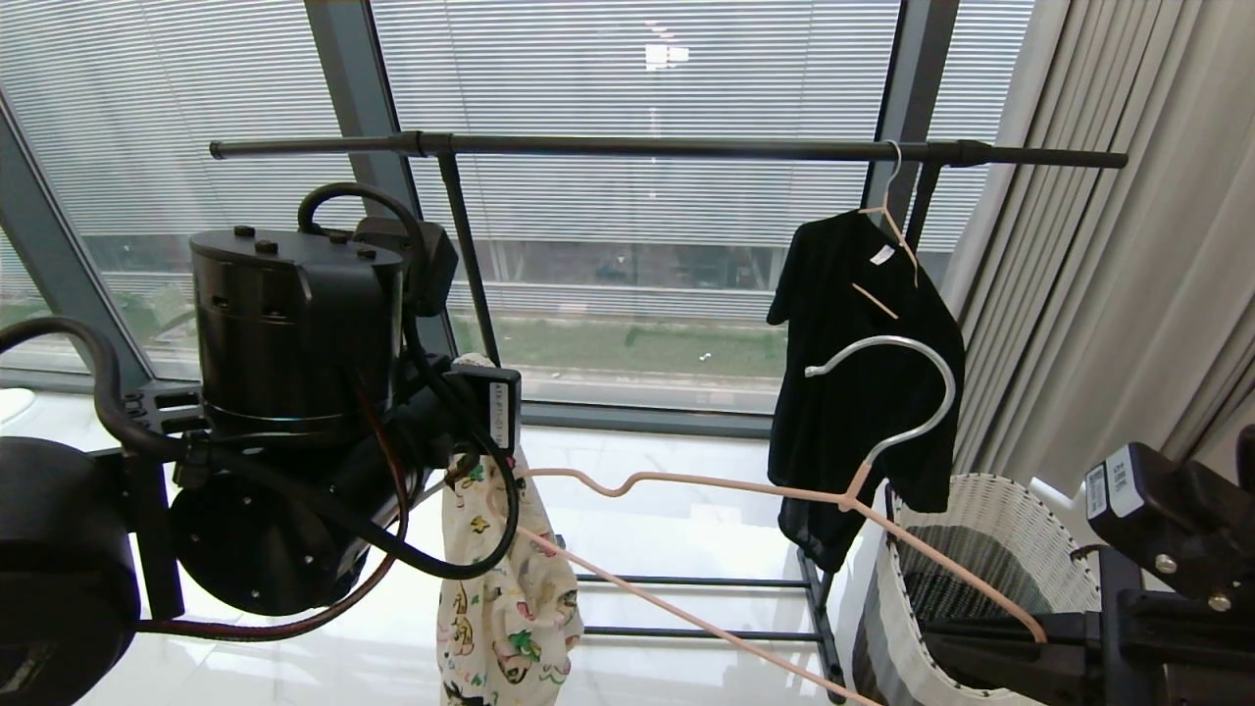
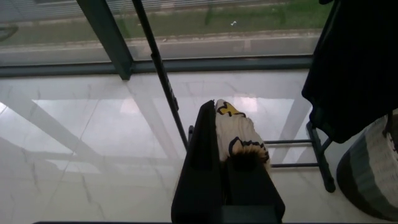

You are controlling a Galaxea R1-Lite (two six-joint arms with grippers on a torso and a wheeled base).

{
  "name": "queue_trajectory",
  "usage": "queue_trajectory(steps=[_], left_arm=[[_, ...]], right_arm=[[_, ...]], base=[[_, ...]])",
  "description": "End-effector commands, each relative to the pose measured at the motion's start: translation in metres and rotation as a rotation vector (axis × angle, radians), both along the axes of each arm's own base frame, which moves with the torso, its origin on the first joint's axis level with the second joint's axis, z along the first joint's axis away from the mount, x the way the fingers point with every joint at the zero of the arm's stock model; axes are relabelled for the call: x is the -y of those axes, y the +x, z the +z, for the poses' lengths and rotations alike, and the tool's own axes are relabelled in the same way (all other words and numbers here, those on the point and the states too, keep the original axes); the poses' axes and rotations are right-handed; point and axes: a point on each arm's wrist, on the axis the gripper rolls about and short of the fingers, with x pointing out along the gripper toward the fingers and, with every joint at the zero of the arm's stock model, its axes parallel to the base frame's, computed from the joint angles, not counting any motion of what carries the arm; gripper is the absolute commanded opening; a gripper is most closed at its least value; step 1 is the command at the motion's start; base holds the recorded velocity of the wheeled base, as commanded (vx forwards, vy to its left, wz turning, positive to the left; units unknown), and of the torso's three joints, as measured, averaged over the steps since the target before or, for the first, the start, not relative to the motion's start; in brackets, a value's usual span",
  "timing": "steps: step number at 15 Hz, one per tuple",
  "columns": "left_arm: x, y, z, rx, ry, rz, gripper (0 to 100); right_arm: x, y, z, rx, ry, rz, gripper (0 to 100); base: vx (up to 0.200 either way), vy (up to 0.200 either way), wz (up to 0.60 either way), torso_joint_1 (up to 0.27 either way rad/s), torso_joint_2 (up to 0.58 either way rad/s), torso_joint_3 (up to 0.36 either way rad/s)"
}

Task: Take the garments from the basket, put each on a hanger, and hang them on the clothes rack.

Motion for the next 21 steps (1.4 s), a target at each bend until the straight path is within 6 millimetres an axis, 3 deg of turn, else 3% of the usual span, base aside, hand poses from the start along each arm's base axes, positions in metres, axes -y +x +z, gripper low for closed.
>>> queue_trajectory(steps=[1,6,16,21], left_arm=[[0.0,0.0,0.001,0.003,-0.002,0.0,0],[0.0,-0.001,0.001,0.003,-0.002,-0.001,0],[0.006,-0.001,0.002,0.01,-0.001,0.003,0],[-0.003,0.015,-0.002,0.034,0.015,0.198,0]], right_arm=[[0.0,0.002,0.0,0.0,0.0,-0.013,0],[-0.013,0.019,-0.004,0.021,0.01,-0.053,0],[-0.059,0.062,-0.01,0.047,0.031,-0.154,0],[-0.064,0.069,-0.012,0.002,0.082,-0.289,0]], base=[[0.0,0.0,0.0,0.0,0.0,0.0],[0.0,0.0,0.0,0.0,0.0,0.0],[0.0,0.0,0.0,0.0,0.0,0.0],[0.0,0.0,0.0,0.0,0.0,0.0]])
